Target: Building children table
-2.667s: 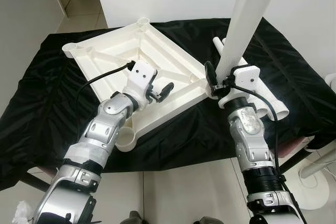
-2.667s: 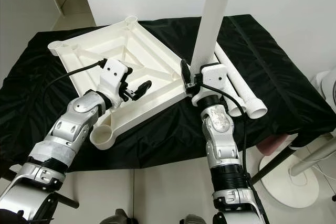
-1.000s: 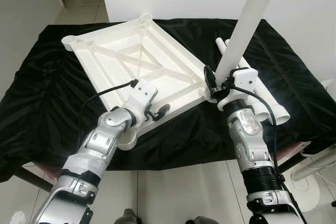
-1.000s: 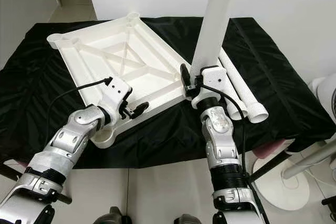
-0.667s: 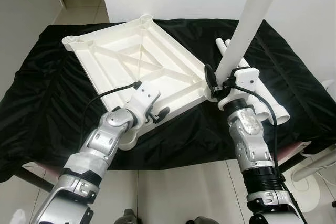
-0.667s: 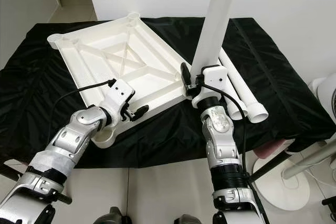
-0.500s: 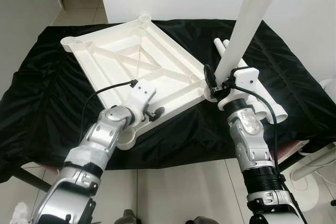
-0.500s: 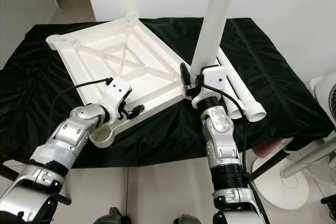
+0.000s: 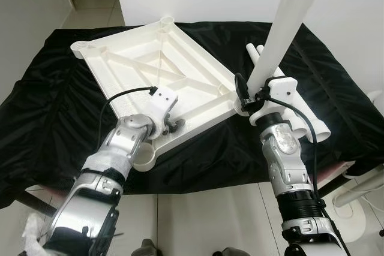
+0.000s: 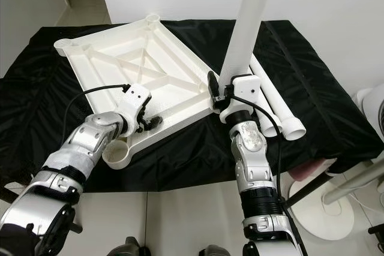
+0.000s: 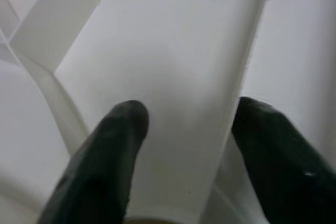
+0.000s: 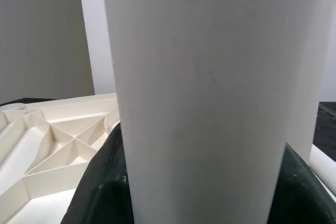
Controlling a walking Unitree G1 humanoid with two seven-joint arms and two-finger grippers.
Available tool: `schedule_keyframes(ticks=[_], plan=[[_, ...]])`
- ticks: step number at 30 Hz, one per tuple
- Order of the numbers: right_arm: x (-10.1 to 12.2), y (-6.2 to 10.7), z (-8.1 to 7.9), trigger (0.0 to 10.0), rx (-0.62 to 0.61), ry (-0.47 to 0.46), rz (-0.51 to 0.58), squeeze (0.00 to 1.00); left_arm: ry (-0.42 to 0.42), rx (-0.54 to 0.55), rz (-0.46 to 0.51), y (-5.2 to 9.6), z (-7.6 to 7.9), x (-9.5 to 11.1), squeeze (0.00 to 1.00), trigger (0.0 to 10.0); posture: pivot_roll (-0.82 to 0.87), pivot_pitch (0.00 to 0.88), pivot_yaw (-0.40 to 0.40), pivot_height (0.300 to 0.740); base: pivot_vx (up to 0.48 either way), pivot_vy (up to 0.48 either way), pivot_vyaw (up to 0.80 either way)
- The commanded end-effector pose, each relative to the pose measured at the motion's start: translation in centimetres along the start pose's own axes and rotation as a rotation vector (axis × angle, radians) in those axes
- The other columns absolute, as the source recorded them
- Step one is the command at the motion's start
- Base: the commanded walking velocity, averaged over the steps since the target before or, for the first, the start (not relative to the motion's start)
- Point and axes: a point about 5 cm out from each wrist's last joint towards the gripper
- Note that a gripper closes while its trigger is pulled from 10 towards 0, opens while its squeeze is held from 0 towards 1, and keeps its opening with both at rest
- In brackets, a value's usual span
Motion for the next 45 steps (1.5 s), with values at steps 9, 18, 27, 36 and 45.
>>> schedule_keyframes(ticks=[9,18,27,36,45], plan=[[0.5,0.0,0.3,10.0,-0.027,0.010,0.027,0.00,-0.045,0.235,-0.031,-0.6,-0.6,-0.1,0.00,0.0,-0.09,0.007,0.060,0.740,0.000,0.000,0.00],[0.6,-0.1,0.4,10.0,-0.036,0.013,0.030,0.00,-0.024,0.315,0.028,-1.5,0.0,1.6,0.00,0.0,-0.10,0.004,0.067,0.740,0.000,0.000,0.00],[0.5,0.1,0.4,10.0,-0.042,0.014,0.027,0.00,-0.069,0.295,0.140,-1.5,0.6,3.4,0.00,10.0,-0.10,0.009,0.072,0.740,0.000,0.000,0.00],[0.4,0.2,0.3,10.0,-0.044,0.015,0.023,0.00,0.011,-0.068,0.327,-0.1,2.5,5.0,1.00,10.0,-0.10,0.007,0.077,0.740,0.000,0.000,0.00],[0.3,0.5,0.2,10.0,-0.038,0.014,0.019,0.00,-0.083,-0.171,0.365,2.8,-0.3,4.5,0.00,10.0,-0.10,0.004,0.078,0.740,0.000,0.000,0.00]])
Point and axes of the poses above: a point about 5 cm out from each wrist's last joint towards the gripper, its own y axis pointing back from the gripper into the wrist, its own x axis along the axis of the wrist's last joint, z = x × y, and after that the axes turned 9 degrees about y, right-handed
